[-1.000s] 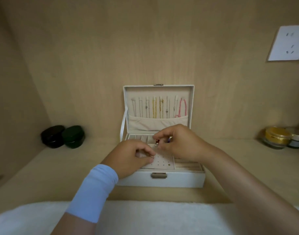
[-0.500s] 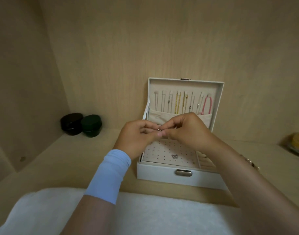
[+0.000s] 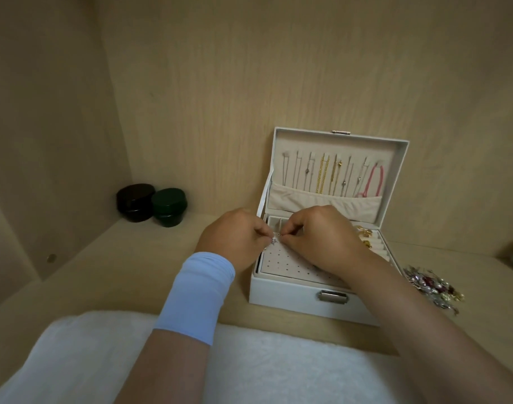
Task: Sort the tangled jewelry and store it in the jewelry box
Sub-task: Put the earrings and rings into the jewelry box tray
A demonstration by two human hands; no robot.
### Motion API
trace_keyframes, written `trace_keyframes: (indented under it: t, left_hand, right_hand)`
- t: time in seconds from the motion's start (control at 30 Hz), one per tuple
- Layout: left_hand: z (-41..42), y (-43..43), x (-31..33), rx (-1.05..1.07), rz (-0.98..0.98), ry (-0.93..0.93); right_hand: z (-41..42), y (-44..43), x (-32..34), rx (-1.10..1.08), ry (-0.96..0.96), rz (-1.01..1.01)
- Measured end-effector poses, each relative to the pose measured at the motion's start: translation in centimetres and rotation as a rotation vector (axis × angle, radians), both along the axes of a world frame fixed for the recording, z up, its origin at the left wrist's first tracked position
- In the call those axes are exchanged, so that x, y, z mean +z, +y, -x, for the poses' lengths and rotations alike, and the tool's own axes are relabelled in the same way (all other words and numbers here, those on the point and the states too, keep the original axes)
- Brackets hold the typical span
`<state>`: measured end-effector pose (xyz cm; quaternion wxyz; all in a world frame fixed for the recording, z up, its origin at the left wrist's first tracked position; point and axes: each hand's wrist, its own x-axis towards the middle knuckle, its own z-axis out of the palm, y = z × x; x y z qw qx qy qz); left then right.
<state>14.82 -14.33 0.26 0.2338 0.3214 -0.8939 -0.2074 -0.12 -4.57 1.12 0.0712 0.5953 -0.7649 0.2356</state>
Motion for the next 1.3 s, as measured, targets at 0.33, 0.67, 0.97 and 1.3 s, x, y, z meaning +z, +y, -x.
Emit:
trace_keyframes:
  t: [0.33,0.67,0.97,1.3]
  left_hand:
    - [0.1,0.2,-0.4,-0.003,0.020,0.041]
    - [0.5,0.6,-0.5,-0.079,0.035,0.072]
    - [0.0,0.6,0.0,-0.046,-0.106,0.267]
    - [0.5,1.5,0.2,-0.137,-0.234,0.330]
  right_hand:
    - [0.4,0.4,0.8,0.114,0.031,-0.182]
    - [2.8,3.7,4.4,0.111,-0.262,-0.311]
    - [2.5,4.2,3.5,0.154,-0.308,-0.429]
    - [2.3,4.0,3.4,0.158,-0.315,-0.428]
